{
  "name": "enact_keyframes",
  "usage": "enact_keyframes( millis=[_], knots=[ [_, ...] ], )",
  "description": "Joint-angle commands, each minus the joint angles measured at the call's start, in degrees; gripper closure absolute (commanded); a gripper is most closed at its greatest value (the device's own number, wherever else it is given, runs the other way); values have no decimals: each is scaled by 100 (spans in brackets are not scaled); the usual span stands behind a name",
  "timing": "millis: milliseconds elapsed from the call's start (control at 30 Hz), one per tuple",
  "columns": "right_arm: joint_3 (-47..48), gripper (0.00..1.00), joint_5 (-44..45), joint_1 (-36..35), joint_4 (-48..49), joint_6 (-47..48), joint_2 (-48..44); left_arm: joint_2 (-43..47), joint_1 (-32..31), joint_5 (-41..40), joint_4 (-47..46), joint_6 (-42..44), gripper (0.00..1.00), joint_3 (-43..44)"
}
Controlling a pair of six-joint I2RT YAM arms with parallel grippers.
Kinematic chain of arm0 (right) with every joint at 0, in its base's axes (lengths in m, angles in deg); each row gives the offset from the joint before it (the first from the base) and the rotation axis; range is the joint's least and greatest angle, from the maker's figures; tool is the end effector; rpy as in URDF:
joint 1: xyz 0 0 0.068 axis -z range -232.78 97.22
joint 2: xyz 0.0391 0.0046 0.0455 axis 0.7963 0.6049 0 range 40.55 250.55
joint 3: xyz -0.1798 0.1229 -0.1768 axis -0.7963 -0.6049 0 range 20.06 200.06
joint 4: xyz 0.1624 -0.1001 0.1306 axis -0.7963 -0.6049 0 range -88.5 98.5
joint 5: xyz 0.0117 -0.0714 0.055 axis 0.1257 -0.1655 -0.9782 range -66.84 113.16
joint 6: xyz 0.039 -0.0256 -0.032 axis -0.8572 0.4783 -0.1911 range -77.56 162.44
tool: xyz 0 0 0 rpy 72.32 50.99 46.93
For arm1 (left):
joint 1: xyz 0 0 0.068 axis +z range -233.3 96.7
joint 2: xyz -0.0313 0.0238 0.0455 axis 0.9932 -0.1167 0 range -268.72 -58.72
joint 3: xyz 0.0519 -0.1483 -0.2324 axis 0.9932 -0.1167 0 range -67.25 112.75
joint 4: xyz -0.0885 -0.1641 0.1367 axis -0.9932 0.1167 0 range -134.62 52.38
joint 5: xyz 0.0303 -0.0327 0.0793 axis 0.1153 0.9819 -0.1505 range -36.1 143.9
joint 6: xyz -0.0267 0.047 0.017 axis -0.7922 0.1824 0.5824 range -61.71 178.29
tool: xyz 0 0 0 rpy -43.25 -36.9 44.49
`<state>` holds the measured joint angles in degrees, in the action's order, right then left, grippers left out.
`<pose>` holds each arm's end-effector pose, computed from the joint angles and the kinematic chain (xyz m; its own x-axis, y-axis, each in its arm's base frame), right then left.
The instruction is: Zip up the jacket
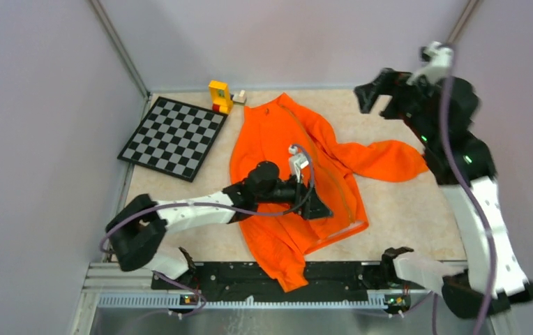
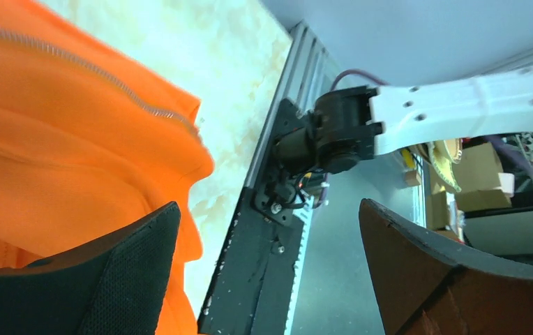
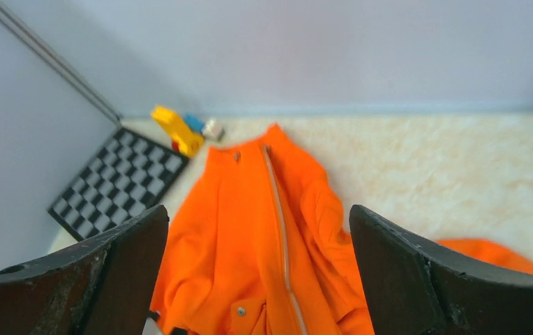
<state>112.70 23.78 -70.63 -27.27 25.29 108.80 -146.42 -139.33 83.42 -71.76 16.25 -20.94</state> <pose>0.1897 0.0606 0.4862 -0.2667 0.2238 -0.9374 -0.2279 0.9304 0.2870 0.1587 -0.2708 0.2631 -0.7641 0.0914 -0.6386 0.6421 0.2038 -0.7391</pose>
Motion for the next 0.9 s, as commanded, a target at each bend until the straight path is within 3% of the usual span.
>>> enact_keyframes(
  millis=[0,133,267,567,867],
  knots=[
    [-528,1,526,-19,662,216,-1492,1270,-8,-558,1181,790,1,49],
    [-708,1,600,-25,1265,161,-2527,2283,-13,-1436,2440,1817,1,781],
    [-1011,1,590,-24,1848,145,-3280,3119,-13,-2207,2981,2757,1,1586],
    [-1255,1,1182,-19,1768,280,-3833,3868,-12,-3114,3298,4112,1,3270],
    [-1601,1,1408,-24,1896,442,-4091,4255,-9,-3692,3390,4492,1,3650]
  ],
)
